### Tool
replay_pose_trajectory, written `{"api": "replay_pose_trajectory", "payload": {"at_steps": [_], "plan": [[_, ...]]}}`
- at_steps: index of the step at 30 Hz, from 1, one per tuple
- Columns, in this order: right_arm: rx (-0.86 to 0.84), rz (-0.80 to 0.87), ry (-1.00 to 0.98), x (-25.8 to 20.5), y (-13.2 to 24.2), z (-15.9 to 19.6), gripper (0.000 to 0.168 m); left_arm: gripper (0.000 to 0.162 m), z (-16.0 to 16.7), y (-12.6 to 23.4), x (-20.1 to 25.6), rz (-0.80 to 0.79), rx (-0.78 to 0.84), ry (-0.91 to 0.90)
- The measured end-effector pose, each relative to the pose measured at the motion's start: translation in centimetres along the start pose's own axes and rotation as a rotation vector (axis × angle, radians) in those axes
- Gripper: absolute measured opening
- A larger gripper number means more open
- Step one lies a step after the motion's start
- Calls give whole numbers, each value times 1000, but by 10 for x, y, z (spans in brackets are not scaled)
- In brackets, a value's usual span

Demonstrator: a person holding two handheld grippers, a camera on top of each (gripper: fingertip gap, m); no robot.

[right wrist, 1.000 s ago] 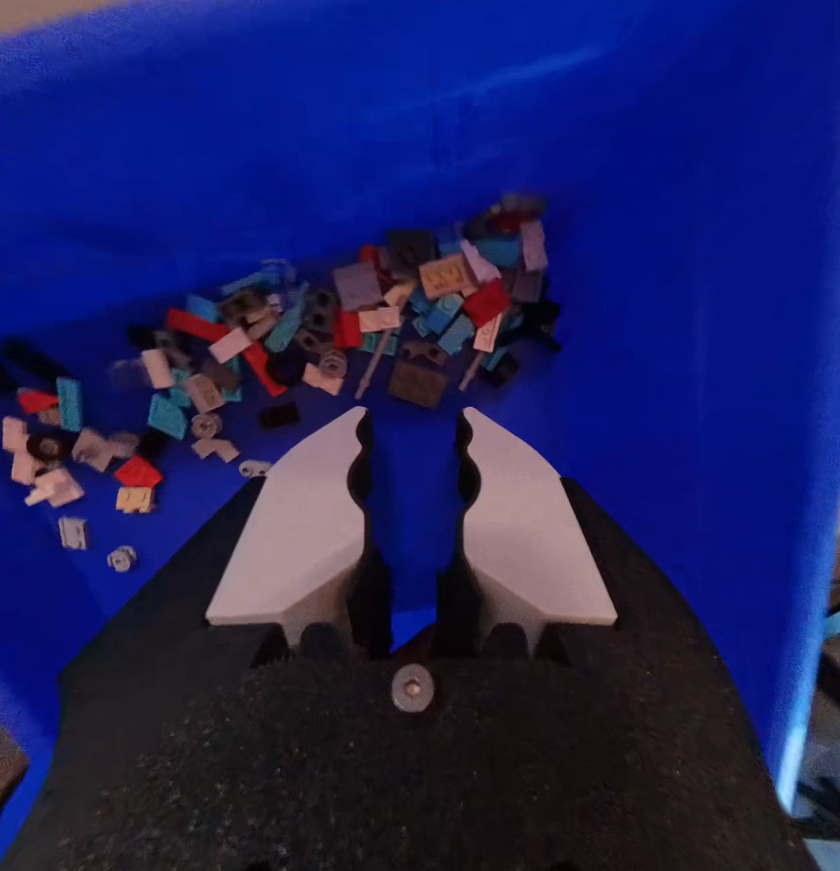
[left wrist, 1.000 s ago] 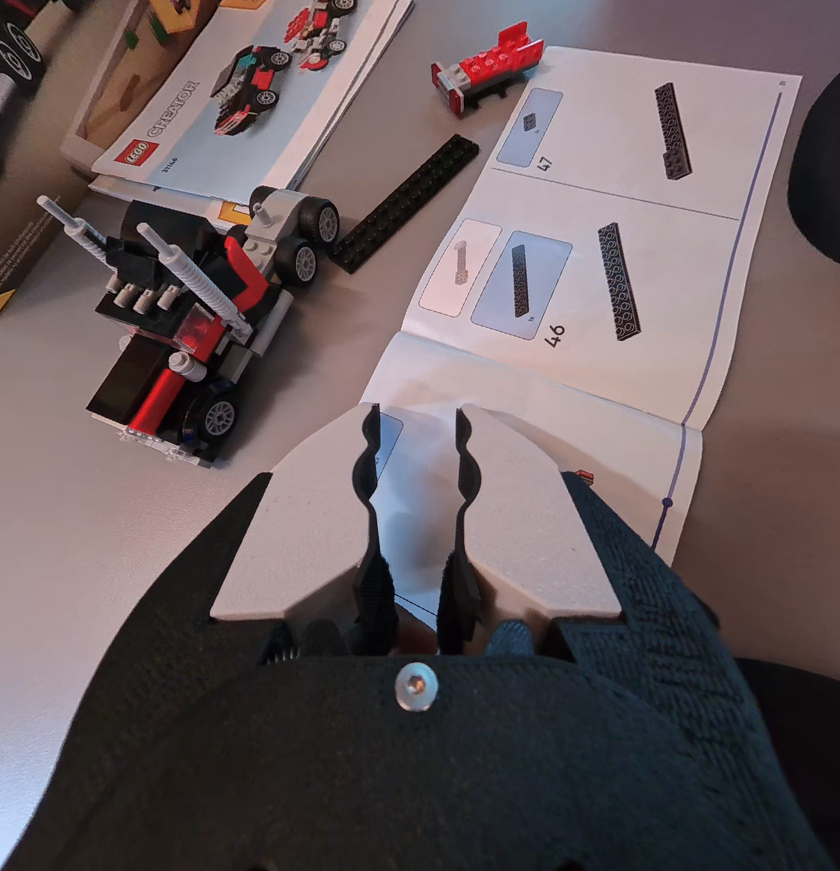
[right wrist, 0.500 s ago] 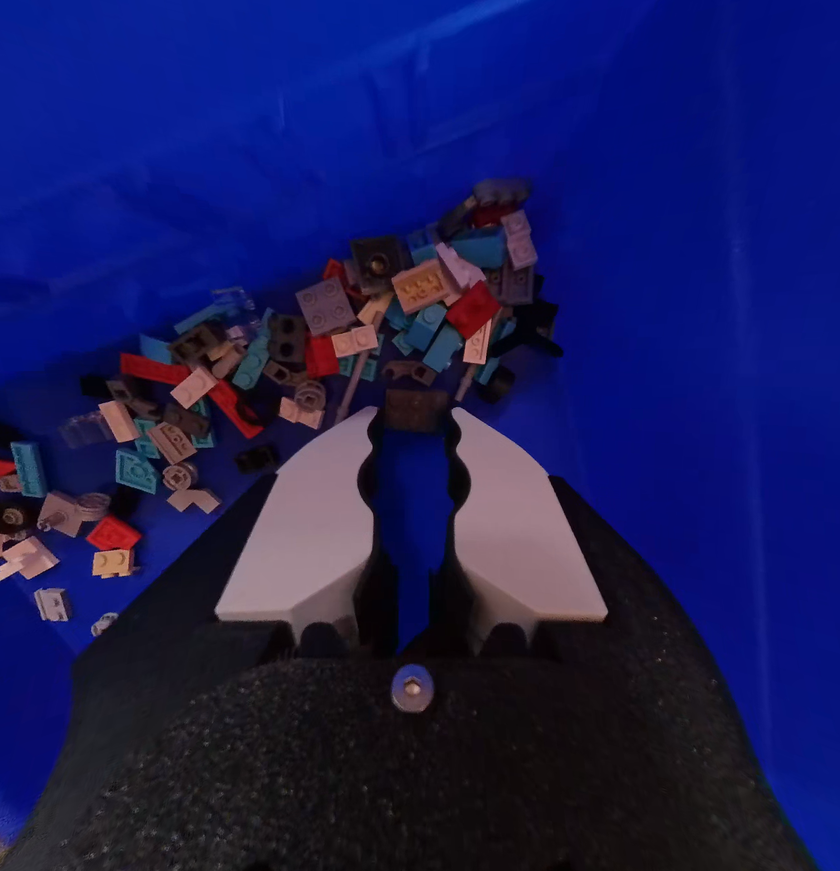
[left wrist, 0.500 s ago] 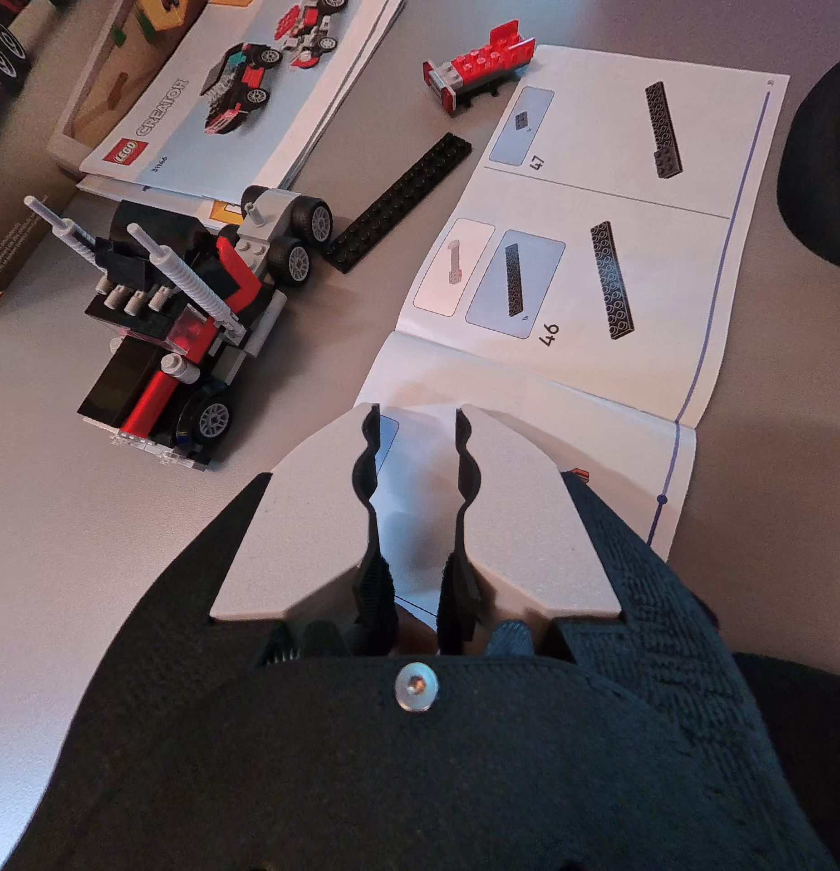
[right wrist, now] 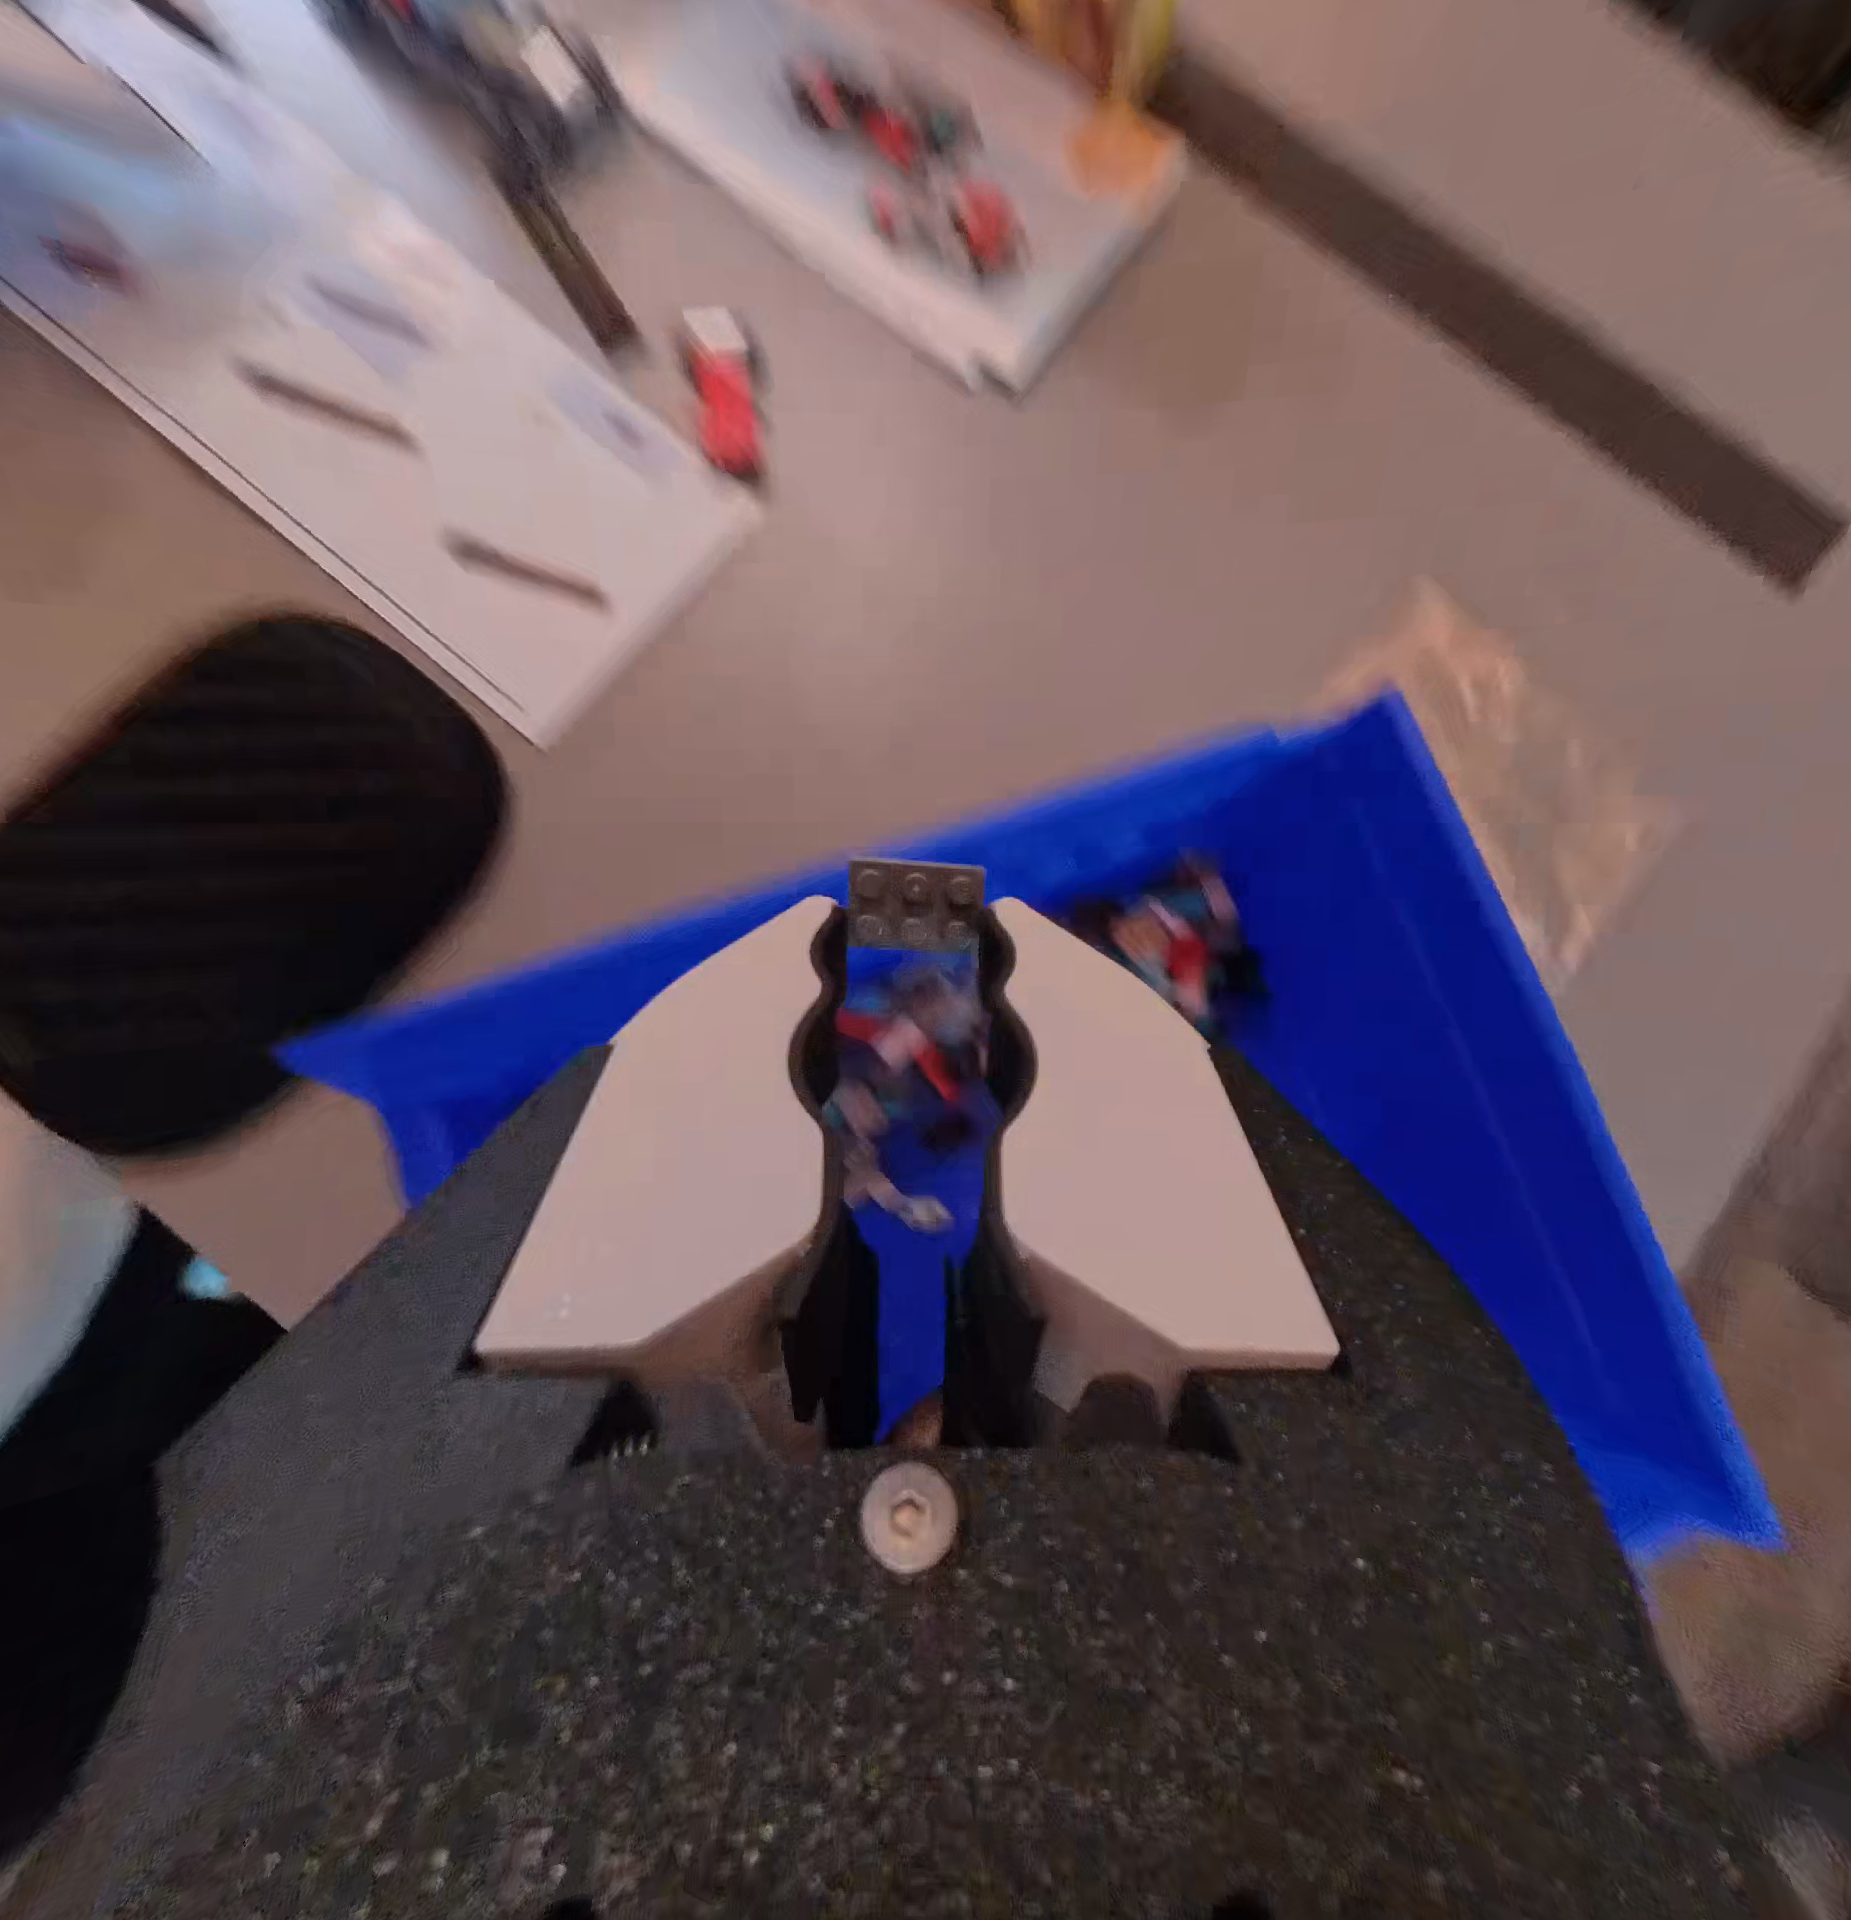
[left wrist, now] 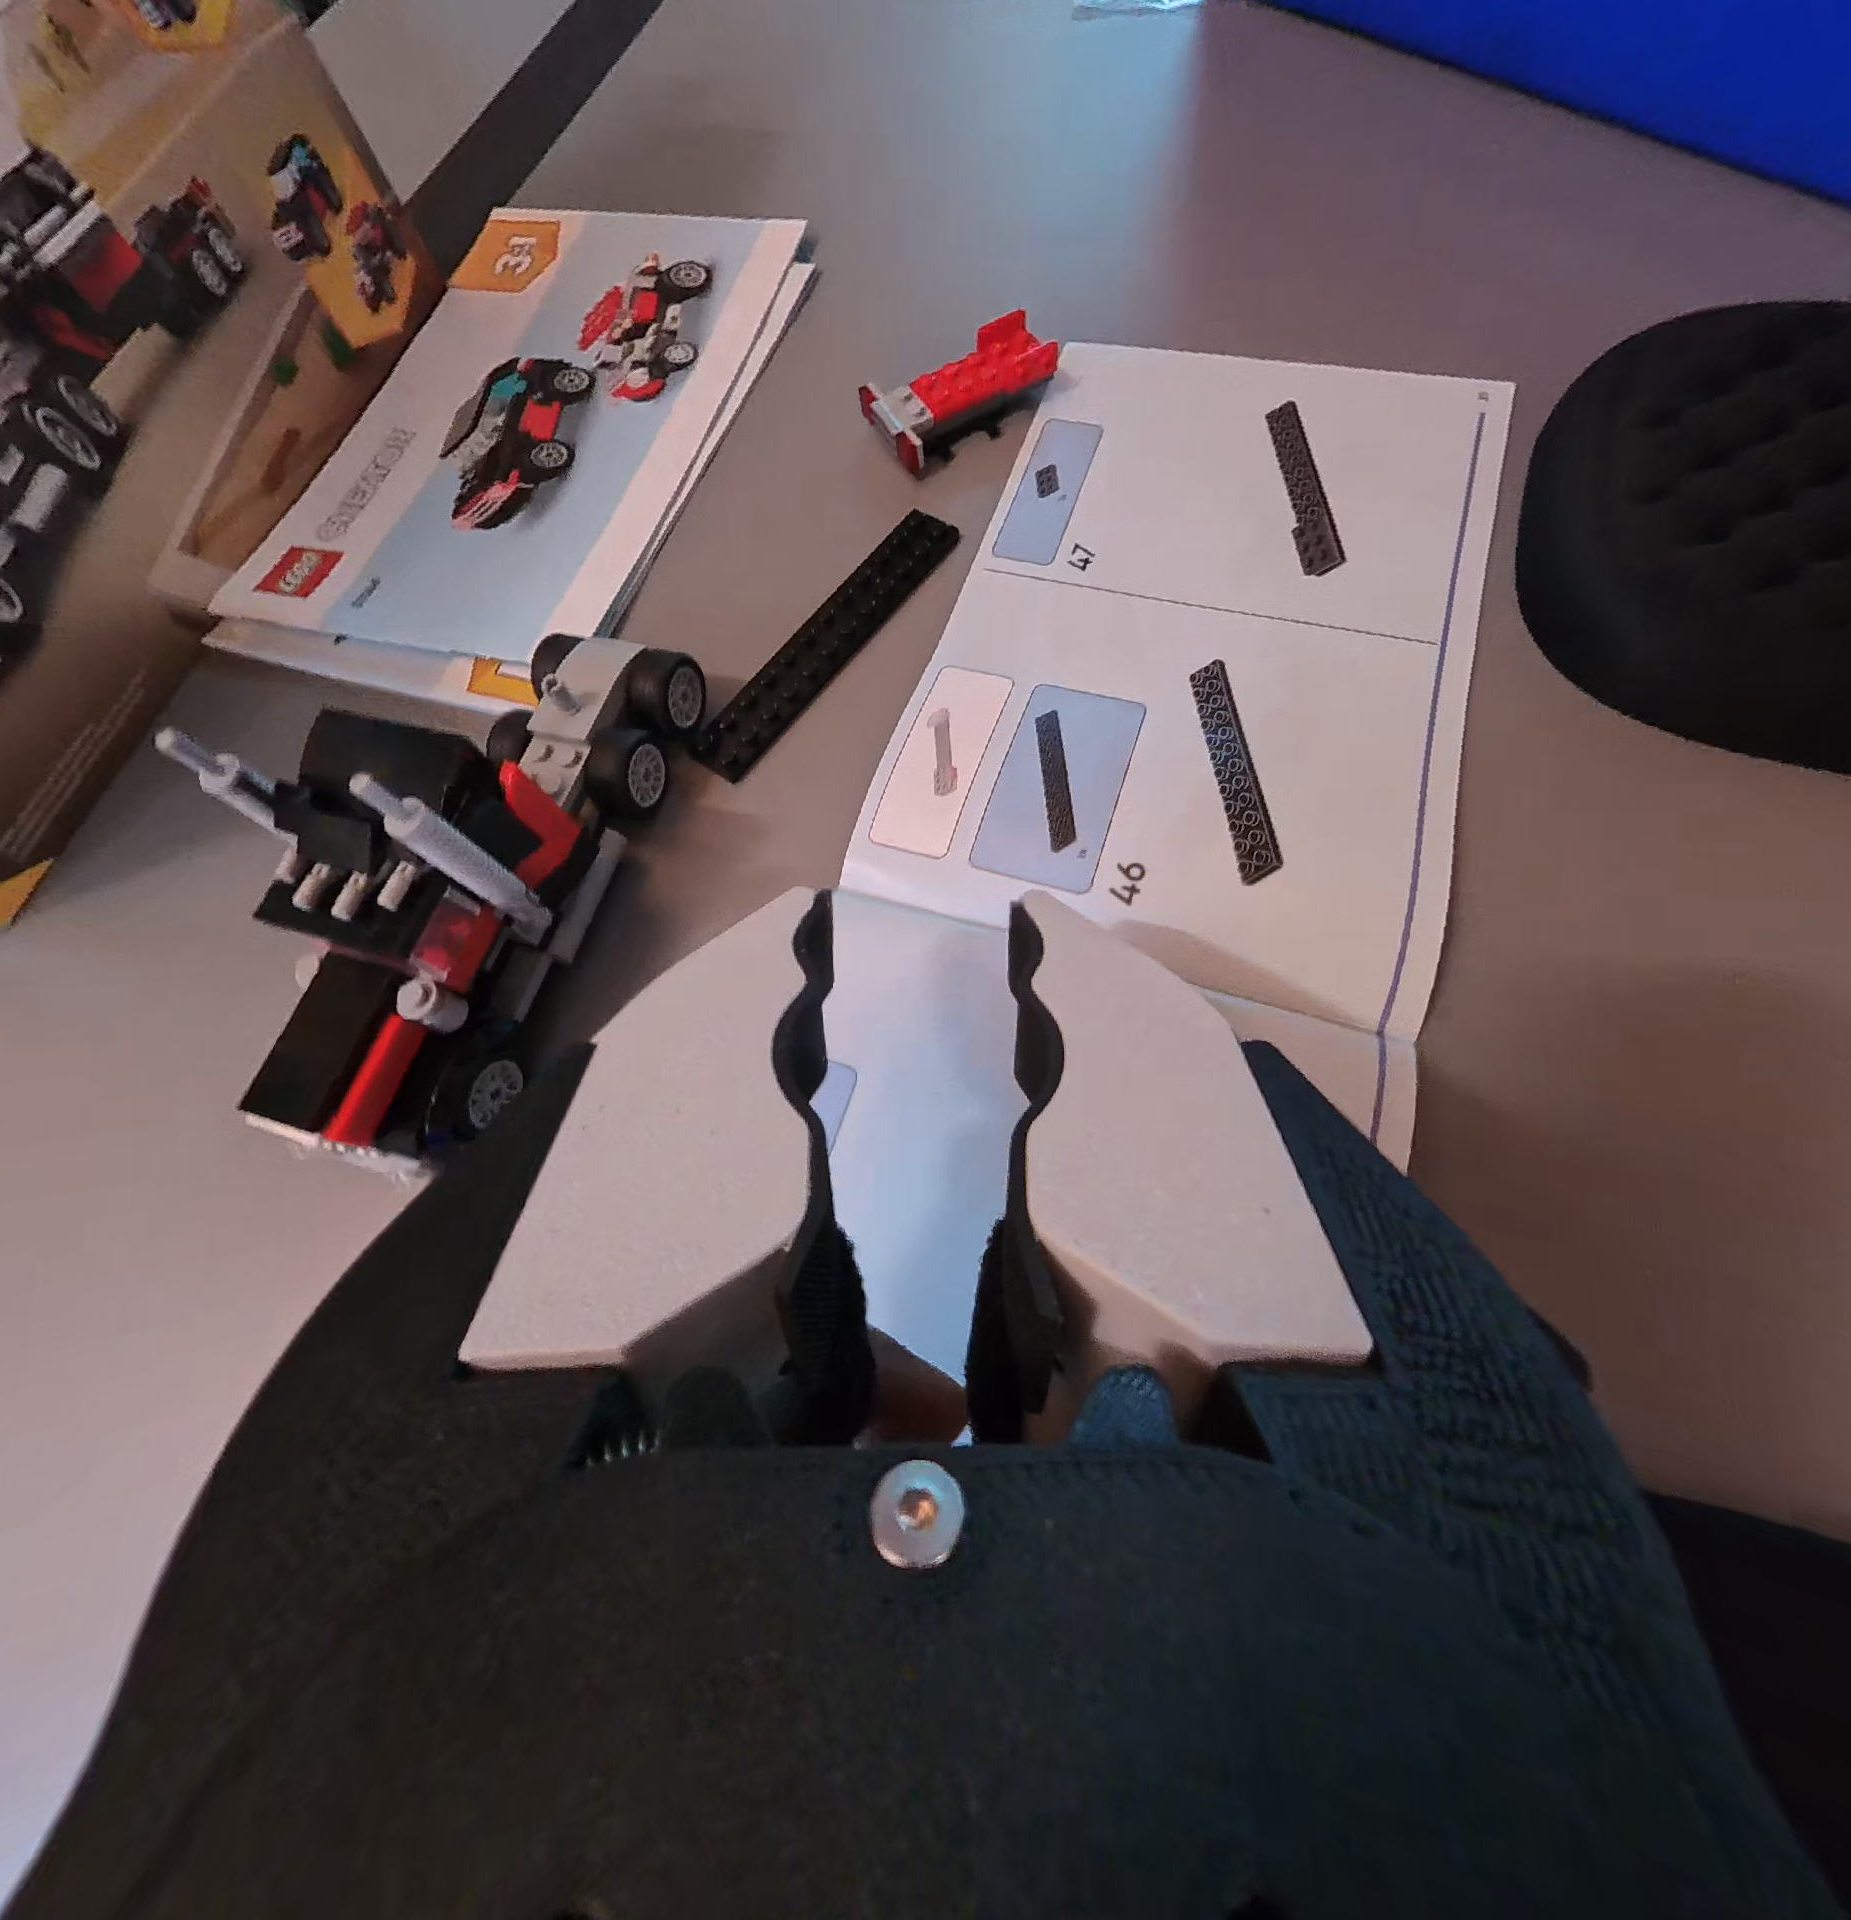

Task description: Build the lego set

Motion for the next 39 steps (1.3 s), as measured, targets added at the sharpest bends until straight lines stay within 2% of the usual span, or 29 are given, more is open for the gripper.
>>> {"api": "replay_pose_trajectory", "payload": {"at_steps": [3,7,12,15,18,23,31,33,39], "plan": [[252,-6,-8,-42,2,-50,25,33,-9,-2,0,17,-25,-37],[496,-78,-30,-95,-23,-107,24,34,-22,0,-12,-3,-15,-64],[535,-163,-46,-134,-91,-143,24,33,-31,20,-23,15,109,4],[489,-168,-85,-135,-134,-137,24,34,-25,25,-30,22,129,48],[420,-108,-127,-118,-156,-116,24,33,-19,29,-36,11,140,64],[411,-48,-241,-89,-152,-80,24,33,-11,29,-45,-25,121,59],[297,103,-285,-57,-138,-34,24,33,-7,30,-51,-37,142,87],[309,92,-296,-57,-137,-33,24,34,-6,27,-49,-29,132,82],[345,-56,-186,-81,-159,-64,24,33,-5,17,-39,4,86,36]]}}
Point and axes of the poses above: each gripper's, where its closed fingertips meet, y back along the fingers, z out of its underside, x = y × z across the jaws, the point moved 5 cm from there along y, back along the fingers, and after that the axes turned 15 degrees about y, right-handed, at the moved point
